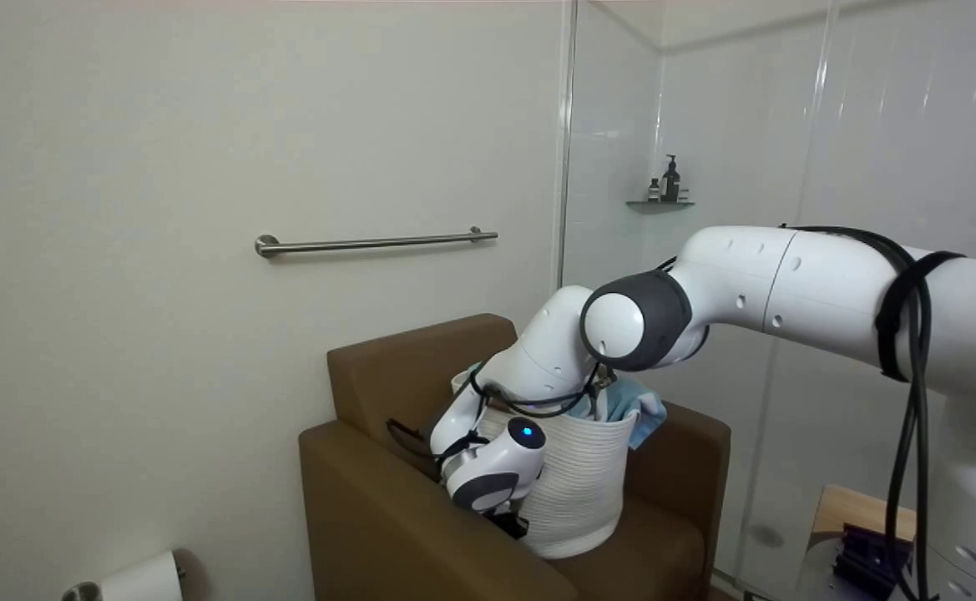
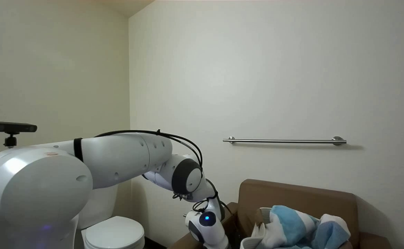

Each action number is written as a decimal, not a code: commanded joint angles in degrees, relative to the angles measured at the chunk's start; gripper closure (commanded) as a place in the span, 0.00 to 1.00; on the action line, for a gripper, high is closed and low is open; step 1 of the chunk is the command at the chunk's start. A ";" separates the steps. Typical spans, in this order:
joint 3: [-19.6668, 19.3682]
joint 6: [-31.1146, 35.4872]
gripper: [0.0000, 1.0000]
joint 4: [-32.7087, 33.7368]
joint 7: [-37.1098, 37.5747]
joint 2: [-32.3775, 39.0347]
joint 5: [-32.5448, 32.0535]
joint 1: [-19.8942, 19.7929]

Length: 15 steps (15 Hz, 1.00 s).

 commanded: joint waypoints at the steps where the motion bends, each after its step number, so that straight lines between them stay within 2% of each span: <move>1: 1.03 -2.41 0.89 2.90 -2.03 1.51 0.98 -1.16; 3: 1.03 -2.36 0.93 3.44 -2.24 1.60 1.10 -1.19; 4: 3.71 -0.79 0.93 5.11 -2.35 3.21 -1.38 -2.74; 5: 1.34 -2.49 0.90 3.27 -2.38 1.53 1.07 -1.35; 6: 1.39 -2.68 0.87 2.67 -2.55 1.15 1.22 -1.51; 7: 3.43 -1.71 0.88 2.38 -2.42 1.47 -1.17 -2.83; 9: 5.06 -1.32 0.88 1.39 -4.12 1.40 -1.60 -3.87; 11: 5.28 -1.23 0.87 1.80 -5.09 1.44 -2.09 -3.75; 13: 5.10 -1.74 0.87 2.50 -6.22 1.62 -2.58 -3.61; 14: 2.66 -3.92 0.86 2.62 -6.30 1.19 -0.68 -2.19; 15: 2.09 -5.27 0.85 3.59 -6.14 1.56 -1.18 -2.12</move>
